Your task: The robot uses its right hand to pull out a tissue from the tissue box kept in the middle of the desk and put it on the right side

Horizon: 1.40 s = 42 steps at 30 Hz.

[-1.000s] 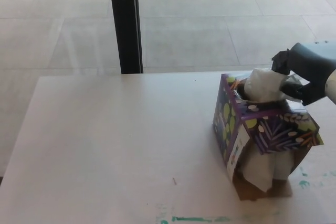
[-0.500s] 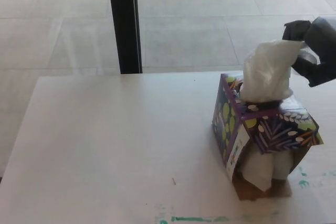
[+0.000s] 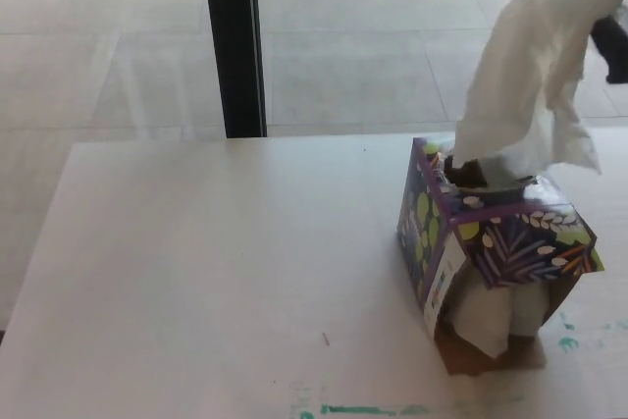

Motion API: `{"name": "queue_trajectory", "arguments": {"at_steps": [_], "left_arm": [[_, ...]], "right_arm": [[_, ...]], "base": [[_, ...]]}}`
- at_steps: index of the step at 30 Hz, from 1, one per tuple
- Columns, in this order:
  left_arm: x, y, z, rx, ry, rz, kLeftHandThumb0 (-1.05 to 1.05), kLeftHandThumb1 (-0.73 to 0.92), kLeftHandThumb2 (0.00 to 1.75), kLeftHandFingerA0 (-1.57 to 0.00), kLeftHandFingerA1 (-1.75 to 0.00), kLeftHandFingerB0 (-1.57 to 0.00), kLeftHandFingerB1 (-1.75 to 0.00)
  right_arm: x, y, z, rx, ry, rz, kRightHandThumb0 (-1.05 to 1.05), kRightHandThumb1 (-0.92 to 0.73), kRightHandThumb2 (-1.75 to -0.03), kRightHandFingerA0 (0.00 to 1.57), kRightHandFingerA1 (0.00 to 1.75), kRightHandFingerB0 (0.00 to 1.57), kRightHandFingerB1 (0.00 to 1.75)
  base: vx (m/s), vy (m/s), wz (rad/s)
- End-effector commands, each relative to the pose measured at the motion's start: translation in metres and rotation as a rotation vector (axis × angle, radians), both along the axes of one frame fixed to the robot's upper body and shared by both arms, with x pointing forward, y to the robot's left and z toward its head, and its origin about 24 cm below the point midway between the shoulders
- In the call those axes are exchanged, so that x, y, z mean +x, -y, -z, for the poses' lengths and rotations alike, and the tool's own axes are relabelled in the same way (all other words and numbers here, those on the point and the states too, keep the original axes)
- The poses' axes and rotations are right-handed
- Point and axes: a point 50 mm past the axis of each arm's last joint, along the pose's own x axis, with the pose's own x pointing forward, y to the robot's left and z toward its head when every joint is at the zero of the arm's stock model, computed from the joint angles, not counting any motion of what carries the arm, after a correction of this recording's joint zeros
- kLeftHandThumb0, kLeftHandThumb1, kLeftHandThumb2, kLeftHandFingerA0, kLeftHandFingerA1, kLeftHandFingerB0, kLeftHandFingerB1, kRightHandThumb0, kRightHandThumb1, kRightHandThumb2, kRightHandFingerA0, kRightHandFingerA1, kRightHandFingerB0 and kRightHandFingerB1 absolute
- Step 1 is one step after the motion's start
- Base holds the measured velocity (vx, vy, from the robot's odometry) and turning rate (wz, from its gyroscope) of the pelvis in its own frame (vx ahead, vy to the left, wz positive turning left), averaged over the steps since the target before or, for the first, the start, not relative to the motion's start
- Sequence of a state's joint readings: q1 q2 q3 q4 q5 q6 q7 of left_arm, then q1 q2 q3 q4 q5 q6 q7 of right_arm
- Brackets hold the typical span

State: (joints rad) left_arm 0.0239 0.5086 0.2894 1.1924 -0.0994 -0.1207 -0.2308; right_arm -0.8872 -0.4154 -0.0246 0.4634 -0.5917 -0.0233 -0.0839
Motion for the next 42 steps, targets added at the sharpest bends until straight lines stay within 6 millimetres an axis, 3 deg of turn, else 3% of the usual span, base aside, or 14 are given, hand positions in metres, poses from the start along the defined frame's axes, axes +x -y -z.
{"name": "queue_trajectory", "arguments": {"at_steps": [1,17,21,22,24,25,26,29,33,37,38,39,40,42], "left_arm": [[-0.009,-0.006,-0.002,0.004,0.005,-0.033,-0.90,0.90,1.01,-0.78,-1.08,-0.55,-0.97],[-0.012,-0.009,-0.005,0.019,-0.005,-0.027,-0.85,0.91,1.03,-0.79,-1.06,-0.55,-0.96],[-0.013,-0.009,-0.004,0.012,-0.005,-0.058,-0.87,0.91,1.01,-0.78,-1.07,-0.56,-0.96],[-0.013,-0.009,-0.003,0.011,-0.004,-0.055,-0.88,0.91,1.01,-0.80,-1.07,-0.55,-0.95],[-0.012,-0.009,-0.004,0.020,0.000,-0.041,-0.86,0.90,1.03,-0.81,-1.07,-0.57,-0.96],[-0.010,-0.008,-0.004,0.016,0.007,-0.040,-0.90,0.89,1.03,-0.80,-1.08,-0.56,-0.98],[-0.010,-0.008,-0.004,0.002,0.010,-0.053,-0.90,0.89,1.03,-0.80,-1.08,-0.56,-0.98],[-0.008,-0.009,-0.005,-0.003,0.019,-0.058,-0.89,0.89,1.03,-0.80,-1.09,-0.56,-0.99],[-0.006,-0.008,-0.005,0.006,0.021,-0.041,-0.91,0.87,1.05,-0.82,-1.10,-0.58,-1.00],[-0.005,-0.008,-0.005,0.004,0.034,-0.049,-0.90,0.89,1.02,-0.80,-1.09,-0.56,-0.98],[-0.004,-0.008,-0.005,0.007,0.034,-0.045,-0.85,0.91,1.02,-0.79,-1.07,-0.55,-0.97],[-0.003,-0.008,-0.006,0.008,0.038,-0.041,-0.84,0.90,1.04,-0.78,-1.08,-0.55,-0.97],[-0.002,-0.008,-0.006,0.003,0.043,-0.046,-0.84,0.90,1.04,-0.78,-1.08,-0.55,-0.97],[-0.002,-0.008,-0.006,0.013,0.041,-0.042,-0.84,0.90,1.04,-0.79,-1.08,-0.55,-0.97]], "right_arm": [[-0.010,0.028,-0.045,0.225,0.284,0.088,-0.25,-0.43,-1.30,0.96,1.75,0.80,1.55],[-0.041,0.093,-0.074,0.145,0.435,0.290,-0.25,-0.44,-1.25,1.00,1.75,0.84,1.54],[-0.044,0.098,-0.054,0.028,0.372,0.312,-0.27,-0.44,-1.20,1.01,1.72,0.87,1.45],[-0.044,0.099,-0.048,-0.024,0.354,0.323,-0.30,-0.46,-1.15,1.27,1.39,1.01,1.20],[-0.045,0.100,-0.039,-0.081,0.283,0.305,-0.31,-0.47,-1.15,1.24,1.37,0.94,1.15],[-0.045,0.101,-0.031,-0.140,0.205,0.299,-0.24,-0.41,-1.08,1.00,1.64,0.93,1.21],[-0.045,0.100,-0.022,-0.193,0.145,0.284,-0.24,-0.41,-1.08,1.00,1.64,0.93,1.21],[-0.045,0.096,0.013,-0.305,0.065,0.234,-0.16,-0.52,-0.89,0.95,1.56,0.98,0.88],[-0.047,0.096,0.061,-0.462,-0.154,0.216,-0.24,-0.65,-0.82,0.88,1.58,0.89,0.87],[-0.052,0.094,0.089,-0.543,-0.346,0.186,-0.25,-0.61,-0.82,0.96,1.71,0.75,1.30],[-0.052,0.093,0.097,-0.577,-0.428,0.192,-0.29,-0.69,-0.69,0.75,1.69,0.68,1.36],[-0.053,0.091,0.114,-0.653,-0.603,0.206,-0.31,-0.74,-0.65,0.68,1.56,0.71,0.87],[-0.053,0.089,0.124,-0.697,-0.701,0.212,-0.31,-0.74,-0.65,0.68,1.56,0.71,0.87],[-0.054,0.088,0.136,-0.716,-0.789,0.214,-0.35,-0.79,-0.64,0.70,0.82,0.58,0.48]], "base": [[0.00,0.000,0.00],[0.00,0.000,0.00],[0.00,0.000,0.00],[0.00,0.000,0.00],[0.00,0.000,0.00],[0.00,0.000,0.00],[0.00,0.000,0.00],[0.00,0.000,0.00],[0.00,0.000,0.00],[0.00,0.000,0.00],[0.00,0.000,0.00],[0.00,0.000,0.00],[0.00,0.000,0.00],[0.00,0.000,0.00]]}}
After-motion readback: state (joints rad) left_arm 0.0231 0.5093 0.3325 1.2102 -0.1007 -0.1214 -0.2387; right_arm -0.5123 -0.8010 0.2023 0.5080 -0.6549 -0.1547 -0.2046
